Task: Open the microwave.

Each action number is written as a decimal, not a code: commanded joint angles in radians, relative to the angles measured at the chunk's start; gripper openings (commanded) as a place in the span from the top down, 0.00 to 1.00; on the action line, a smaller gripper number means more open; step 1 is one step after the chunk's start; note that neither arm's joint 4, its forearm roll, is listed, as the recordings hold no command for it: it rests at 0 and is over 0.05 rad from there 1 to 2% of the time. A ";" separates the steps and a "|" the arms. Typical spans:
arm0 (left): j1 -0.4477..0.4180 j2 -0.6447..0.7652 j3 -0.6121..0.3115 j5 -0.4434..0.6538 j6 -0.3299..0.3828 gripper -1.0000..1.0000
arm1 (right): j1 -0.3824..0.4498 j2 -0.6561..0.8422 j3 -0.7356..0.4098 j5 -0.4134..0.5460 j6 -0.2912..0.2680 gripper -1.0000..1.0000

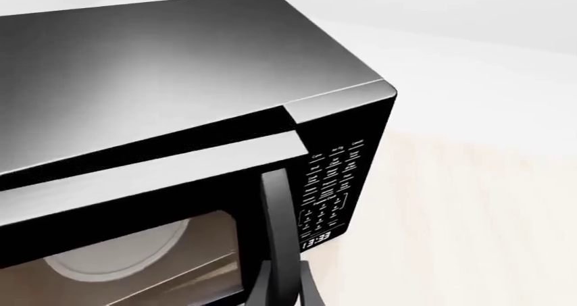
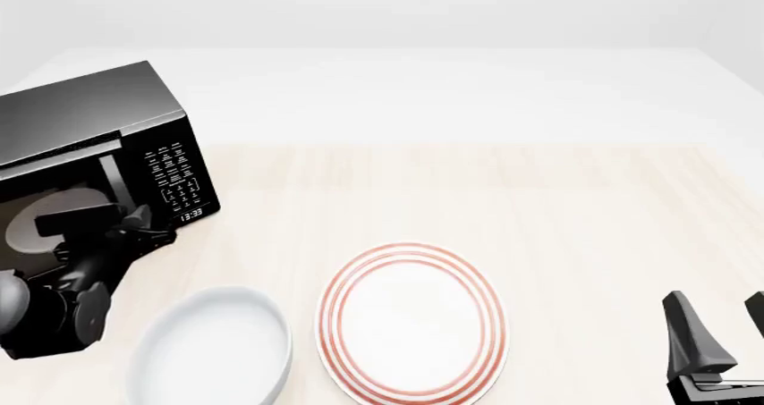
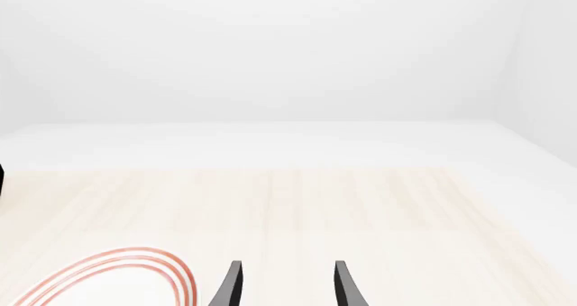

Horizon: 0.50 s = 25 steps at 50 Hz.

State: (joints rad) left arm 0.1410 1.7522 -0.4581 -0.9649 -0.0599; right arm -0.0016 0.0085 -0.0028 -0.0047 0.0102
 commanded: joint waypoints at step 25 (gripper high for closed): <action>-0.076 -0.189 0.144 -0.077 -0.034 1.00 | 0.000 0.000 0.000 0.000 0.000 0.00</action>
State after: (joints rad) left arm 0.1099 1.6493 -0.3136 -0.9941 -0.0636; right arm -0.0016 0.0086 -0.0028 -0.0047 0.0102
